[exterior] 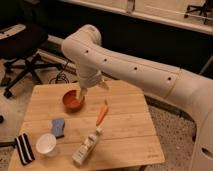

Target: Place the eraser in the ceramic cup

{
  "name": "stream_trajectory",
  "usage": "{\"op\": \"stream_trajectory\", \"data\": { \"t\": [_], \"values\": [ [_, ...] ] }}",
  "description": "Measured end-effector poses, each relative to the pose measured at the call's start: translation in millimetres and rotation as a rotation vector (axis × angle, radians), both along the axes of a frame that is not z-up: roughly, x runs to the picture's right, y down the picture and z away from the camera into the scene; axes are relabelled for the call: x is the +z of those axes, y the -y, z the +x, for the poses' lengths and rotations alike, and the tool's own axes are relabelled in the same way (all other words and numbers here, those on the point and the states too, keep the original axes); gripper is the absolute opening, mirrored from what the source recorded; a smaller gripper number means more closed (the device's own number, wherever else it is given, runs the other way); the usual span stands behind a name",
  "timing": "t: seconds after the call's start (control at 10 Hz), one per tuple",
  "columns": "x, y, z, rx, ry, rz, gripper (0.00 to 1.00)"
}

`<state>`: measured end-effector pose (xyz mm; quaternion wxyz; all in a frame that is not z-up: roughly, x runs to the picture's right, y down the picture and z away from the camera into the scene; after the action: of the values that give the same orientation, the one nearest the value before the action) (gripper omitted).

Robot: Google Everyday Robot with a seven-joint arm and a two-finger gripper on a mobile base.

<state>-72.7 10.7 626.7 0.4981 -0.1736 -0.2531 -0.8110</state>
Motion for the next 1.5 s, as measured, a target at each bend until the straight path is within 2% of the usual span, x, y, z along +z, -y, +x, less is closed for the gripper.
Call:
{"op": "stream_trajectory", "data": {
  "t": [0.4, 0.7, 1.0, 1.2, 1.5],
  "values": [
    [-17.8, 12, -67, -0.068, 0.093, 0.052, 0.8],
    [-33.2, 0, -132, -0.121, 0.155, 0.086, 0.8],
    [-38.8, -33, -196, -0.175, 0.193, 0.093, 0.8],
    [-34.8, -61, -237, -0.203, 0.224, 0.067, 0.8],
    [-19.2, -105, -298, -0.241, 0.255, 0.014, 0.8]
  ]
}}
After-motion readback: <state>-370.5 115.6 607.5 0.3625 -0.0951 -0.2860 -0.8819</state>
